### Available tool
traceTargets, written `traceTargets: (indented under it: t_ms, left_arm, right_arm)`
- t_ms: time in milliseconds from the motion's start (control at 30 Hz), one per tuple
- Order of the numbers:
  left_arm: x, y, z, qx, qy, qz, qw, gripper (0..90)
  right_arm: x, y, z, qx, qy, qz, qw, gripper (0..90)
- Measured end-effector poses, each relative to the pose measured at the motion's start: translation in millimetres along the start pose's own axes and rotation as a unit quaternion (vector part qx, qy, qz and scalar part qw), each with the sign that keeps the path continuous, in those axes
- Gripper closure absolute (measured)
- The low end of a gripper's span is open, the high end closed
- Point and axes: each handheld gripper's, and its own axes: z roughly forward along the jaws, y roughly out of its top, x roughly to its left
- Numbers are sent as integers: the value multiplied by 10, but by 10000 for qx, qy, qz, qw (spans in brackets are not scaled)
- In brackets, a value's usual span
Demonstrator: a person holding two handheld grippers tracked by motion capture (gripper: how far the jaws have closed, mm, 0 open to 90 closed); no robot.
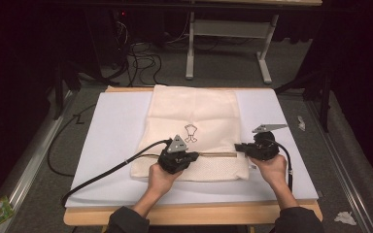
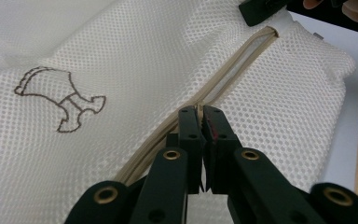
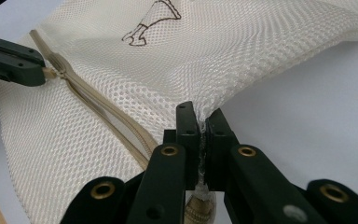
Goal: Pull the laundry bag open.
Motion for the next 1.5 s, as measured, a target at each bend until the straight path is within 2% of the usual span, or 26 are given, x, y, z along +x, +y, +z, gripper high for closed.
traceTargets:
  t_ms: [400,500,900,1167,1500]
  left_arm:
    - [36,-22,-88,-31,22,-43,10000,871]
    - [39,-24,-104,-38,49,-18,10000,871]
    - [96,-57,-175,-100,72,-112,9999,870]
    - [130,-79,-226,-129,105,-162,9997,870]
    - [143,-95,-268,-149,116,-173,9997,870]
  right_arm:
    - [-10,11,16,-21,-3,31,10000,883]
    - [-6,17,13,-11,-17,-24,10000,883]
    - [-14,11,24,-36,8,1,10000,881]
    - [-56,-5,31,16,12,4,10000,880]
    - [-39,-2,41,50,8,-20,10000,880]
